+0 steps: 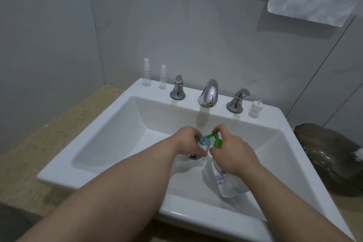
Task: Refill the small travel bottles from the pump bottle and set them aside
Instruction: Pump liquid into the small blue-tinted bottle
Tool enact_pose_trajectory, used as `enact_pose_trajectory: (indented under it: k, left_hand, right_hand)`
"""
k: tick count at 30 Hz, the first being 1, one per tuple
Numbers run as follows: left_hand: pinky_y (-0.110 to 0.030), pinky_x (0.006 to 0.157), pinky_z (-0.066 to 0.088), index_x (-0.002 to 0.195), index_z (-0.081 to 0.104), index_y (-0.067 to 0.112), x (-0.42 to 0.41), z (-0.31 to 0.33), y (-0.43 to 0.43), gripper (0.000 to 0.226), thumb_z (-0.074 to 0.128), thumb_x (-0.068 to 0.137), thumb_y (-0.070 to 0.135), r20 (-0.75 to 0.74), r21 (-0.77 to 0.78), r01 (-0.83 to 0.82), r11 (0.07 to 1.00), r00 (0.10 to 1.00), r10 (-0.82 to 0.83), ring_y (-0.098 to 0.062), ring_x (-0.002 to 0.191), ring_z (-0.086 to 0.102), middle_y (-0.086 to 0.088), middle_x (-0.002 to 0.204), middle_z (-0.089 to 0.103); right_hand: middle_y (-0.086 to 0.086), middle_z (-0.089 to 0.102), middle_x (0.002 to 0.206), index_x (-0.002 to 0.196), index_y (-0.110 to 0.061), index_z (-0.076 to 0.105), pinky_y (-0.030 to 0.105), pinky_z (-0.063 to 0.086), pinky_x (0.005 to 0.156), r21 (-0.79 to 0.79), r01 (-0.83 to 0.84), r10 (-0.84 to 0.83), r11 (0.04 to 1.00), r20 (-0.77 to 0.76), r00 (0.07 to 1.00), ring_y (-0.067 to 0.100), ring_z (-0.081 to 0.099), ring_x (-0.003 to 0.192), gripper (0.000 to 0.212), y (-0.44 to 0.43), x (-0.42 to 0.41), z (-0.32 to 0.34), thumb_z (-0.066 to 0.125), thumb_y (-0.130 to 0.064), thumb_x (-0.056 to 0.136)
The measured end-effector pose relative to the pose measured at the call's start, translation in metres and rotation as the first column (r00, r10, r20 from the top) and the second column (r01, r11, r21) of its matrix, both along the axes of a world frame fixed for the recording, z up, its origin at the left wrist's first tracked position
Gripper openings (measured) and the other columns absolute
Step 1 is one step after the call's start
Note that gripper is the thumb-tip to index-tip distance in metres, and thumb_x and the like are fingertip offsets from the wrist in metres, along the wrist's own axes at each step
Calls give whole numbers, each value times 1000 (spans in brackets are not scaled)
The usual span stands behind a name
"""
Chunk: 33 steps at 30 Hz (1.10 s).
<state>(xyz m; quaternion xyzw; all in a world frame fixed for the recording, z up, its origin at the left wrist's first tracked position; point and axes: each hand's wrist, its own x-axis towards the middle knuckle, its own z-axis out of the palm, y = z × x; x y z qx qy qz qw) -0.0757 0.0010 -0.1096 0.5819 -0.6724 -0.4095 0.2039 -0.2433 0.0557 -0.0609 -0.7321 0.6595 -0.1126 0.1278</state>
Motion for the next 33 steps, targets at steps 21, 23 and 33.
enact_pose_trajectory:
  k: [21, 23, 33]
  left_hand:
    - [-25, 60, 57, 110, 69, 5, 0, -3, -1, 41, 90, 75, 8, -53, 73, 7, 997, 999, -3, -11, 55, 69, -9, 94, 75]
    - [-26, 61, 57, 111, 69, 5, 0, -3, -1, 42, 90, 75, 8, -48, 71, 5, 997, 999, -2, -12, 58, 69, -12, 100, 76]
    - [-24, 68, 58, 113, 71, 11, -1, -4, -3, 46, 92, 73, 17, -10, 32, -13, 999, 1000, 14, -11, 71, 68, -2, 102, 74]
  right_hand:
    - [-3, 60, 97, 128, -42, 37, 38, 45, 68, -21, -12, 12, 1000, -10, 1000, 27, 59, 85, 39, 2, -1, -2, 51, -31, 93]
    - [-3, 59, 99, 132, -44, 35, 38, 43, 69, -20, -16, 16, 1000, -13, 1000, 28, 58, 88, 44, 3, -1, -3, 50, -31, 93]
    - [-1, 60, 99, 126, -41, 36, 38, 45, 68, -14, 0, 0, 1000, -1, 1000, 28, 59, 85, 39, 2, -1, -2, 52, -30, 92]
